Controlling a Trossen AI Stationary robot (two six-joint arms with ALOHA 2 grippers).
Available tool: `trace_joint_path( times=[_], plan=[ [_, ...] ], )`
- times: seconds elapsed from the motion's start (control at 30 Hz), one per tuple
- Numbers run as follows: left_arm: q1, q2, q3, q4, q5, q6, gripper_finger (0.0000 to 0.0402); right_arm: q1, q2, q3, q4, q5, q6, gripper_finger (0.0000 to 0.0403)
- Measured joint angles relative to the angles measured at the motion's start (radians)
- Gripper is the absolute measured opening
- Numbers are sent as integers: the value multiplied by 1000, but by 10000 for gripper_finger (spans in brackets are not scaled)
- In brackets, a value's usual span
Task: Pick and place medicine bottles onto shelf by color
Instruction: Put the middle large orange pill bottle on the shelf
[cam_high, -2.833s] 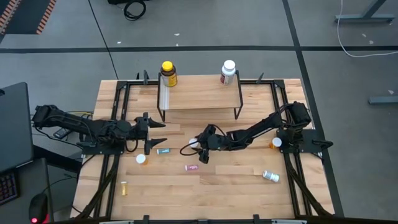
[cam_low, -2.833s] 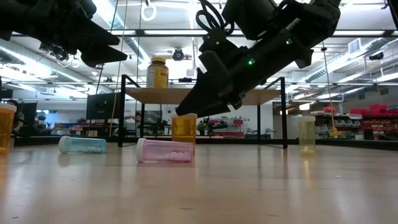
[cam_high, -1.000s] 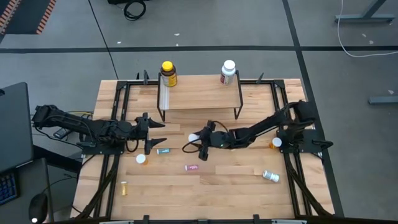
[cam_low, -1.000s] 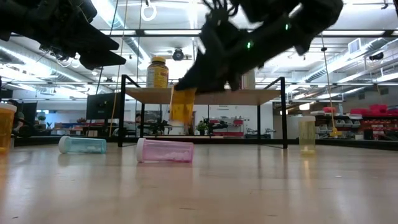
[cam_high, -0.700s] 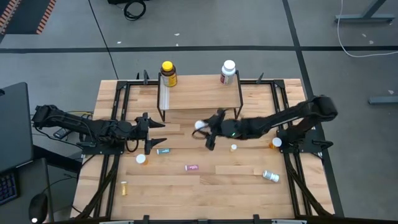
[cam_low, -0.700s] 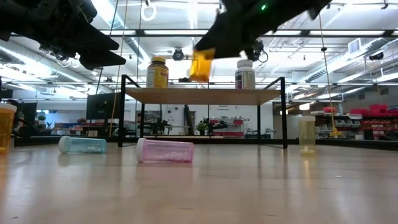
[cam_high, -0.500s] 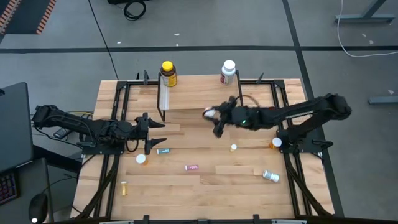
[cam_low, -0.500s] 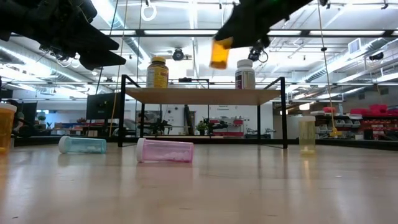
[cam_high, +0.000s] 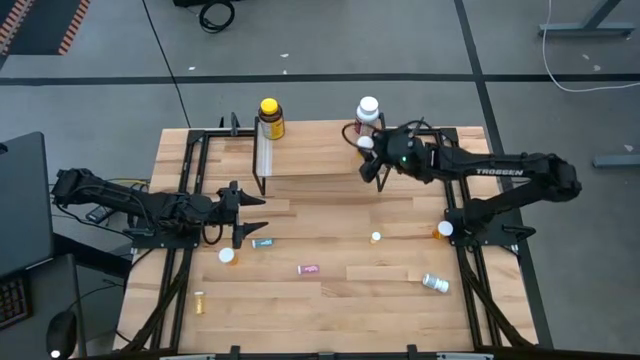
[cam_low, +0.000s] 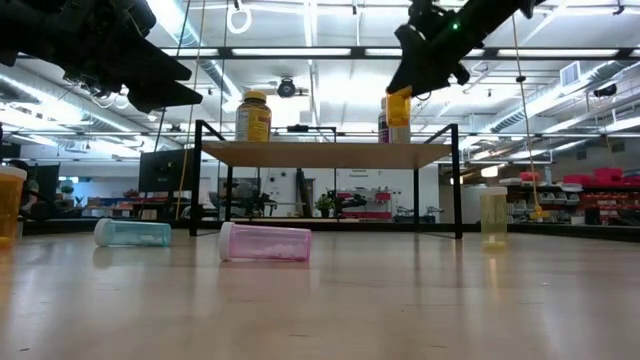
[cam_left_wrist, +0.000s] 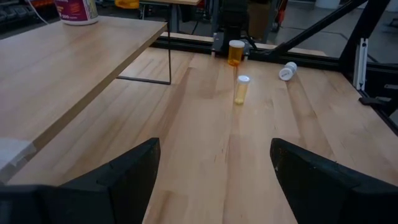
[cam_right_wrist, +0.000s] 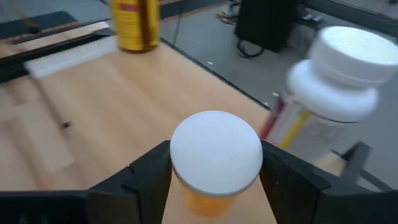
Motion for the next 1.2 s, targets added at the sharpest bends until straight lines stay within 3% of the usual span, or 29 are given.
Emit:
trace_joint_path(
  times=[0.37, 1.2],
  plan=[
    [0, 0, 0, -6, 1, -3, 314, -164, 26, 0, -40, -122, 55, 229],
    [0, 0, 0, -24, 1, -16, 314, -178, 76, 0, -27, -150, 81, 238]
  ],
)
